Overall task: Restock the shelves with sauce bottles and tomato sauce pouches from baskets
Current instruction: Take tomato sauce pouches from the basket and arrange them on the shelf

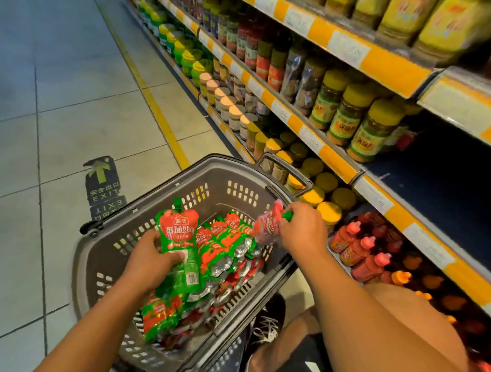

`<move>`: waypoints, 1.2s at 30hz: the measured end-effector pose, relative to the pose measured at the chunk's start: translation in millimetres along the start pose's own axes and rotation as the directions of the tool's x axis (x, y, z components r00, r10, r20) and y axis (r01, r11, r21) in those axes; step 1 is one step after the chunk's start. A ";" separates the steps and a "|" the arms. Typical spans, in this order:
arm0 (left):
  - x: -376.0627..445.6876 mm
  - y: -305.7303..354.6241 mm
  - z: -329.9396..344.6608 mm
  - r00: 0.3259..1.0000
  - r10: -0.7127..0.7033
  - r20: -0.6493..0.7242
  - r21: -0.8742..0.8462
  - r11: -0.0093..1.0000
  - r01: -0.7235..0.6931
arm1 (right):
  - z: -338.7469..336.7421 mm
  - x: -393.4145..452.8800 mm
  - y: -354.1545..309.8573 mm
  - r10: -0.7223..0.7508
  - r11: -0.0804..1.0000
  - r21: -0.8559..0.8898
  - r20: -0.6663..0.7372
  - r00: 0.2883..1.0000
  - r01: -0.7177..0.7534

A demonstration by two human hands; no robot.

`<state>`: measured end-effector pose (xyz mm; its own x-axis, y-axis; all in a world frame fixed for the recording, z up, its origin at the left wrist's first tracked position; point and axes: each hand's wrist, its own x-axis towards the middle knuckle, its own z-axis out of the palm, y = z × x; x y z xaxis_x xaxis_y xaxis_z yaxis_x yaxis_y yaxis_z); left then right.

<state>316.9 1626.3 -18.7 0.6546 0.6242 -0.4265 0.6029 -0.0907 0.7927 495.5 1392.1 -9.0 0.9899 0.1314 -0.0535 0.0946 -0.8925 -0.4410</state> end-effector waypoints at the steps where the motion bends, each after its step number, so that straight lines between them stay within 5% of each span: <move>1: -4.2 7.9 2.4 1.000 0.022 0.009 -0.033 0.999 -0.022 | -4.5 -2.0 2.8 0.009 0.999 0.033 -0.008 1.000 -0.009; 15: -66.8 119.6 53.3 0.935 0.303 0.185 -0.282 0.928 -0.244 | -103.0 -39.6 40.4 0.022 0.853 0.507 -0.267 0.964 0.121; 26: -135.1 183.7 129.3 0.801 0.494 0.338 -0.375 0.851 -0.366 | -239.0 -110.9 146.2 0.149 0.785 0.565 -0.569 0.809 0.253; 36: -226.7 215.9 227.1 0.640 0.554 0.532 -0.405 0.831 -0.383 | -316.5 -190.7 259.0 0.335 0.722 0.648 -0.634 0.697 0.243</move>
<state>402.3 1289.0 150.2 0.9958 -0.0637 -0.0656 0.0657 -0.0002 0.9978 364.7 999.4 170.5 0.7887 -0.4810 0.3828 0.2399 -0.3326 -0.9121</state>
